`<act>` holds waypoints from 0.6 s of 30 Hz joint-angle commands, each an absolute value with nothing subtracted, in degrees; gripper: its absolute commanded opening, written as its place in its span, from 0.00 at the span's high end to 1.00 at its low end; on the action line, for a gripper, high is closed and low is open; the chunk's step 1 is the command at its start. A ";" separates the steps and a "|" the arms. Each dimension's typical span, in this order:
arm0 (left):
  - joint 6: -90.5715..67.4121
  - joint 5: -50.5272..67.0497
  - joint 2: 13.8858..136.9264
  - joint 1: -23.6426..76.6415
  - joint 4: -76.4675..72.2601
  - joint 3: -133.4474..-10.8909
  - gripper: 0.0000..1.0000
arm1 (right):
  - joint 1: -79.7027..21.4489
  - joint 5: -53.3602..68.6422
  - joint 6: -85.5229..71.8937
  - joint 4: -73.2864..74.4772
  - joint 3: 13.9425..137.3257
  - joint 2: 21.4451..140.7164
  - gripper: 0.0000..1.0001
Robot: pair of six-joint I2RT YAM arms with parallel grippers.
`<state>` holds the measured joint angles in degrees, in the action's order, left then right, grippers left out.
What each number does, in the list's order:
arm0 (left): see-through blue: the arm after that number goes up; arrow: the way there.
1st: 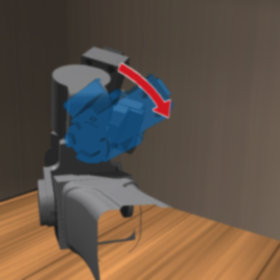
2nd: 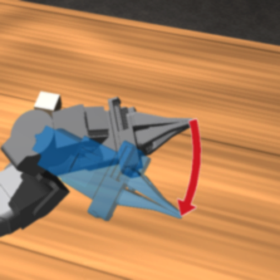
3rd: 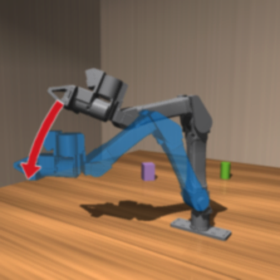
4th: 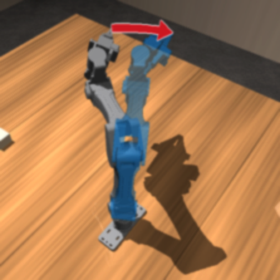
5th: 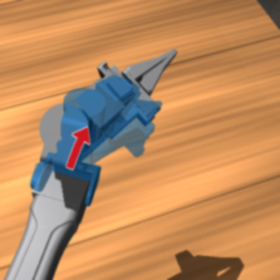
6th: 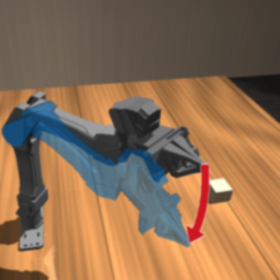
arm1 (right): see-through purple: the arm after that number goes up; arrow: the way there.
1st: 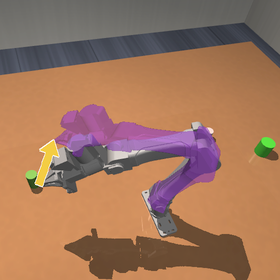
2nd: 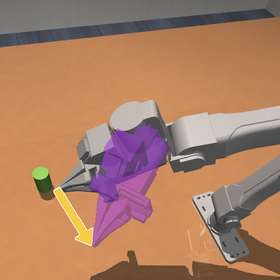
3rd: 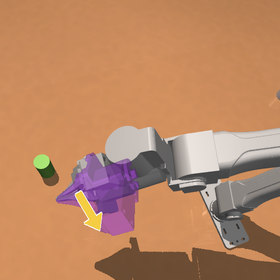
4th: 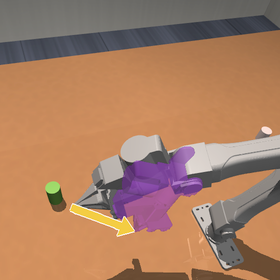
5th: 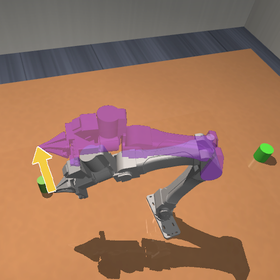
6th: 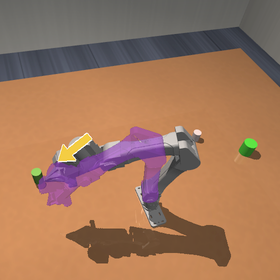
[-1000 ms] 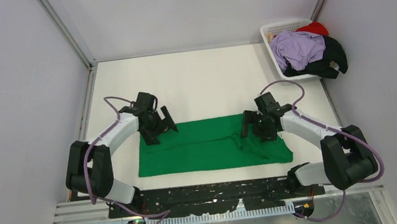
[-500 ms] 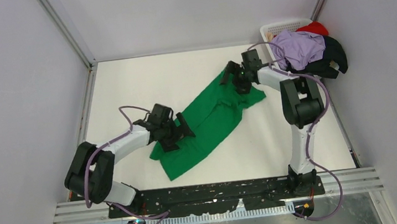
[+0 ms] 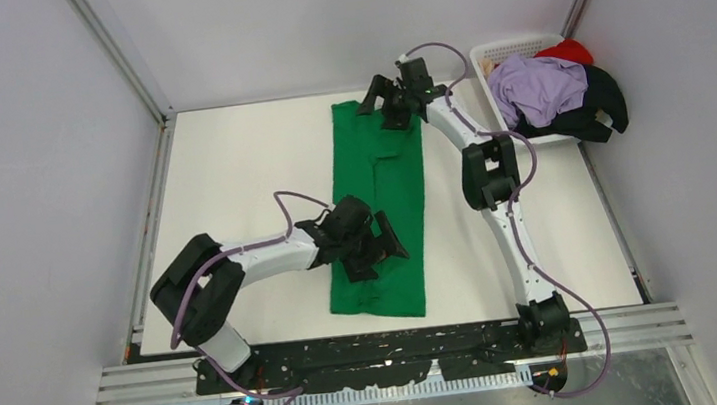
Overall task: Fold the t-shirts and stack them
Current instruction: Rotate the tshirt 90 degrees
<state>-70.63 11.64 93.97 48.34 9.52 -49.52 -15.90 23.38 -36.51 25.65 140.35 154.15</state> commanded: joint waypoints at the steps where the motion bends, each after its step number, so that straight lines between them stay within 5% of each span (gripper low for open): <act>1: -68.53 11.65 95.03 51.58 14.66 -52.30 0.00 | -16.75 22.42 -40.92 17.79 140.77 155.38 0.05; 8: -54.96 3.05 79.58 51.68 26.80 -51.42 0.00 | -16.48 21.88 -27.60 21.48 142.61 141.67 0.04; 11: -47.42 -4.55 72.65 50.48 35.94 -52.00 0.00 | -16.86 17.58 -19.51 22.62 124.66 125.77 0.05; 18: -40.78 8.44 63.18 41.14 38.95 -41.84 0.00 | -23.37 3.82 -11.97 25.63 85.23 96.41 0.03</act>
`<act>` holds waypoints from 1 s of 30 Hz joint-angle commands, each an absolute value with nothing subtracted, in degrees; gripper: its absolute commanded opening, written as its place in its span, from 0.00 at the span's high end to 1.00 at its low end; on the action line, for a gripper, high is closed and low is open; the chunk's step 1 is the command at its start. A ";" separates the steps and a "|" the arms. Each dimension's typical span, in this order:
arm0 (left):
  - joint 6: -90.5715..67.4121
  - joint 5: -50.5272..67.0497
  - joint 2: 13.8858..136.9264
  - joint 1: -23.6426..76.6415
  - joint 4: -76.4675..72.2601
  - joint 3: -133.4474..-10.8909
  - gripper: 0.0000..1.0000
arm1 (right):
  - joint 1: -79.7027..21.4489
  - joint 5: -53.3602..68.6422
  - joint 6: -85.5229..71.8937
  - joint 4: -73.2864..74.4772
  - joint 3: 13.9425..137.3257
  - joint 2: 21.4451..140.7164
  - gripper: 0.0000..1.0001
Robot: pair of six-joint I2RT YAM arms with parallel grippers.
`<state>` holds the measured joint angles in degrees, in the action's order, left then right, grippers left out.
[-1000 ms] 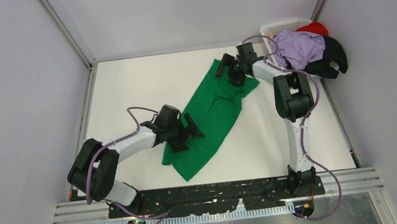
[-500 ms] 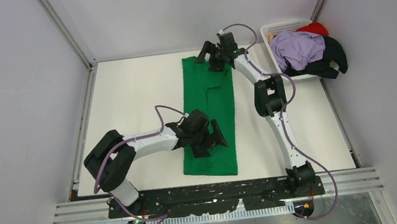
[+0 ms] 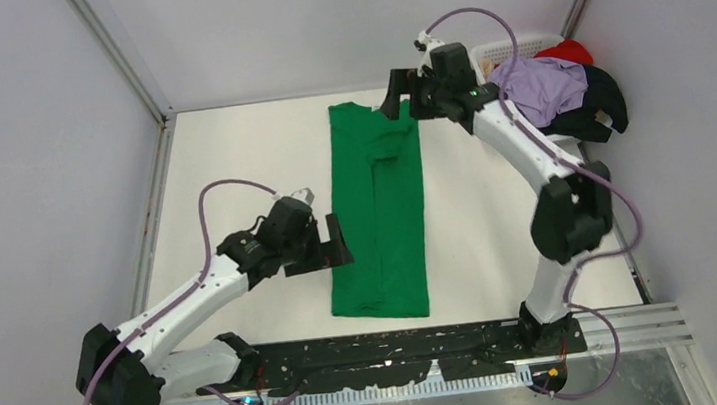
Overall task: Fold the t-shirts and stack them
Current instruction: Rotate the tshirt 90 degrees, then grab the bottom of the folded rectangular tshirt with both arms
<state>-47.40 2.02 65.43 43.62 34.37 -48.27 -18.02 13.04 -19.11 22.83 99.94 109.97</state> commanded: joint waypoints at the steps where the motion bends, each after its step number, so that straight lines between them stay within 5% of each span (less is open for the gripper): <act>1: -39.62 11.78 63.21 41.18 37.31 -40.43 0.00 | -25.99 1.31 -12.02 26.00 78.31 91.34 0.03; 4: -39.11 16.90 65.61 41.15 34.63 -37.78 0.00 | -31.61 -2.22 -13.61 27.52 65.96 82.83 0.02; 9: -39.73 18.41 69.33 41.13 31.61 -35.02 0.27 | -41.70 -1.10 -16.34 32.29 51.89 70.57 0.09; 16: -41.17 18.34 75.56 41.14 26.91 -34.08 0.44 | -51.06 3.69 -19.48 25.88 37.74 63.29 0.19; 24: -40.70 17.66 78.39 41.13 27.93 -34.57 1.00 | -56.10 5.39 -19.24 19.43 30.69 65.07 0.36; 30: -41.75 18.68 75.80 41.49 26.88 -32.81 1.00 | -58.30 7.14 -21.13 16.51 29.31 69.20 0.46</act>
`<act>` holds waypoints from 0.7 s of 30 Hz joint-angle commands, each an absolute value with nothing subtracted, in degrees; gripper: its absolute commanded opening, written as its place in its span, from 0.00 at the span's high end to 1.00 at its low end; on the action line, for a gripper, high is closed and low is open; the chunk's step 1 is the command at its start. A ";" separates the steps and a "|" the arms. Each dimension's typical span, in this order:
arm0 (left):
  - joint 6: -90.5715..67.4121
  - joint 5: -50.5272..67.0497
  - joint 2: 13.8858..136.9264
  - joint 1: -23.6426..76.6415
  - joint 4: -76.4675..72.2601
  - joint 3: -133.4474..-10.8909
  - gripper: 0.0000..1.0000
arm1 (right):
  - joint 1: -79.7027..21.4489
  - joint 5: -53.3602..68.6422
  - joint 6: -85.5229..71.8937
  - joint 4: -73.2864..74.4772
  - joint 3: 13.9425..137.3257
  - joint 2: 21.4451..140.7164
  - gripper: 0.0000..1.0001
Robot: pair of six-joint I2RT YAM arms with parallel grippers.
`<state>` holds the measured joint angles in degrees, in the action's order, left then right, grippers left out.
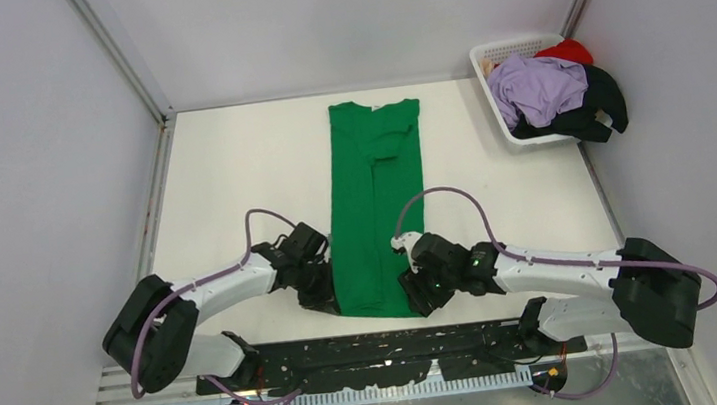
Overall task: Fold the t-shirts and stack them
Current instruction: Grab the bottom of the folded rectangular tshirt with both arms, then fold the folded rectangular tshirt in 1/3 of the way
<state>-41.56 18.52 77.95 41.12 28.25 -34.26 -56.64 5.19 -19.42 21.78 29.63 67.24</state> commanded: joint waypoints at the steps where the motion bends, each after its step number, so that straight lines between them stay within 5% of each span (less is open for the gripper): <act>1: -42.01 18.72 75.25 41.83 26.78 -32.47 1.00 | -58.72 7.39 -21.42 16.28 29.29 70.17 0.49; 4: -43.03 18.64 73.95 42.89 26.88 -31.56 1.00 | -60.70 5.80 -23.19 18.30 29.70 71.85 0.57; 9: -45.74 18.81 68.86 45.30 27.87 -30.29 1.00 | -62.40 3.01 -28.17 23.57 30.43 69.46 0.87; 14: -46.57 21.21 63.51 46.30 23.94 -30.88 1.00 | -62.42 1.89 -29.31 23.40 32.29 63.29 0.89; 21: -41.67 20.95 71.00 40.92 26.01 -42.84 1.00 | -55.31 -5.04 -25.99 19.35 38.58 64.23 0.95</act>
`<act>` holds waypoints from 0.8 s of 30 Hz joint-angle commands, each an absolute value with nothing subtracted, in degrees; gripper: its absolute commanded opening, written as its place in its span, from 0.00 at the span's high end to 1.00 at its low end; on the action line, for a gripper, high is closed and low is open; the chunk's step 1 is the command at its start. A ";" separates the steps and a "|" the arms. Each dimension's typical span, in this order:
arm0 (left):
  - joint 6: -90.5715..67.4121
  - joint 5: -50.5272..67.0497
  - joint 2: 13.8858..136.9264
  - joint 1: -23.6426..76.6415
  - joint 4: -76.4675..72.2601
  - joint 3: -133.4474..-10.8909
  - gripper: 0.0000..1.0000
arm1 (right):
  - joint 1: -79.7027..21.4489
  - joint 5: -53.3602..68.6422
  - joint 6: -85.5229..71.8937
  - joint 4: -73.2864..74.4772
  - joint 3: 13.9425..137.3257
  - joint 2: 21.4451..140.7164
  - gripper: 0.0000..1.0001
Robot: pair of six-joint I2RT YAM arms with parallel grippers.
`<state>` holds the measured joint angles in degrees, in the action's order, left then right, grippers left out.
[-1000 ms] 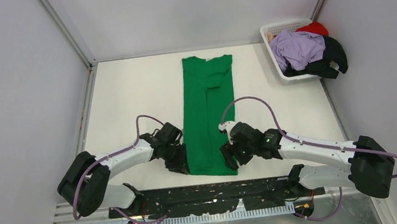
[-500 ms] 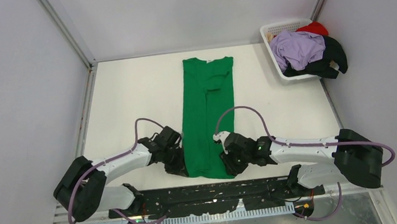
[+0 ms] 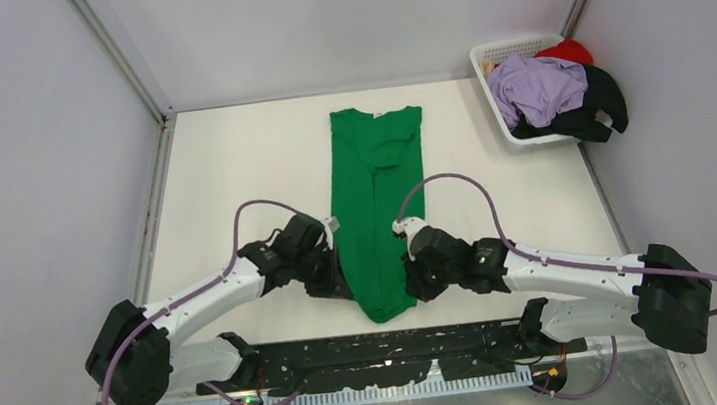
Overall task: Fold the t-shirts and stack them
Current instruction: Fold the folded rectangular tshirt in 1/3 of the way
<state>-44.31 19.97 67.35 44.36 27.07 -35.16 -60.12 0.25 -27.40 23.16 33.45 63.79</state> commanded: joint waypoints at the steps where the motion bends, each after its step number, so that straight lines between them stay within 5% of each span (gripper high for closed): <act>1: -41.53 20.87 72.29 39.52 26.14 -44.40 1.00 | -52.37 -4.54 -25.61 17.38 39.20 65.15 0.95; 13: -41.36 18.74 90.39 27.55 26.01 -65.44 1.00 | -32.85 6.92 -23.65 10.22 51.73 78.64 0.95; 24: -40.60 12.31 106.24 24.46 32.19 -84.57 1.00 | -24.77 9.39 -22.35 10.12 63.21 91.77 0.94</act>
